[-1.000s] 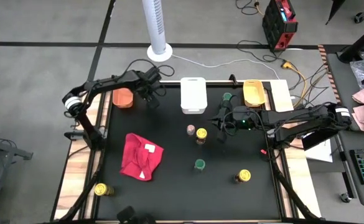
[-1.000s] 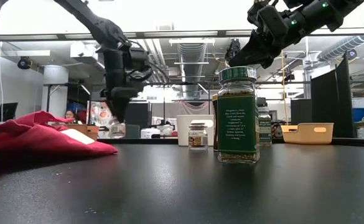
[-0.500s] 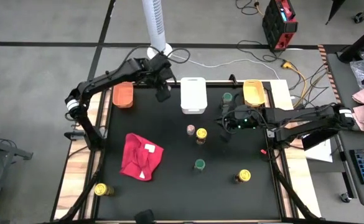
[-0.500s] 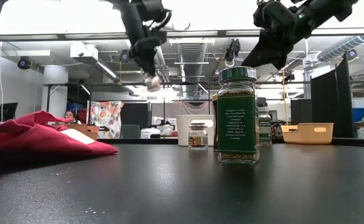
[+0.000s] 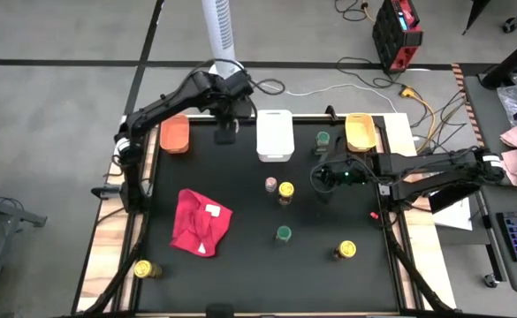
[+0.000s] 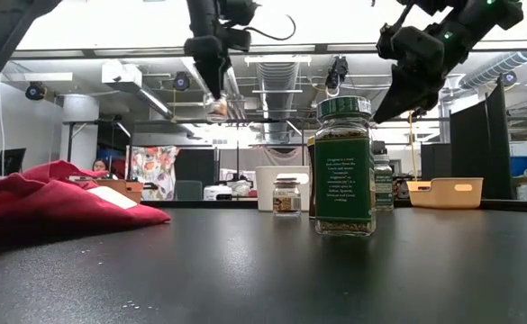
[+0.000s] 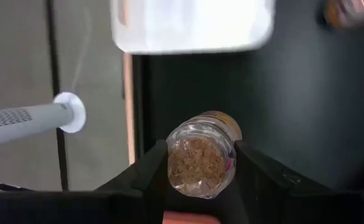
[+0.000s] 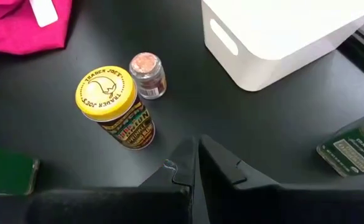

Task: Sort spices by type
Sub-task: Put the top brown seasoning bottle into the white bin

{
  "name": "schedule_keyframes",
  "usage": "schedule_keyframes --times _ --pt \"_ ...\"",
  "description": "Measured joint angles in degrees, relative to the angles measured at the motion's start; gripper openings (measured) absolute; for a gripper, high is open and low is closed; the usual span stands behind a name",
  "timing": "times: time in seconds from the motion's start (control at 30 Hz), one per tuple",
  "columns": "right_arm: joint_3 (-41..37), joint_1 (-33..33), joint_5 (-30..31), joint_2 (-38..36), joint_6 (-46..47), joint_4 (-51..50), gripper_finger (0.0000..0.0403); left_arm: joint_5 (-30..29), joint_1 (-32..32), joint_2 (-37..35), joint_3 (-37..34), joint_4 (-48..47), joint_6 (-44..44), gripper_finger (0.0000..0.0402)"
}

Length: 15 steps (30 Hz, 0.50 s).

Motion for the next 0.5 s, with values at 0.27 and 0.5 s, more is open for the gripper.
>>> schedule_keyframes --times 0.27,0.5 --pt "-0.1 0.0 0.0 0.0 -1.7 0.0 0.0013 0.0 0.0 0.6 -0.1 -2.4 0.1 0.0138" --pt "-0.3 0.0 0.0 0.0 -2.3 0.1 0.0013 2.7 0.0 0.0 -3.7 -3.3 -1.2 0.0138"
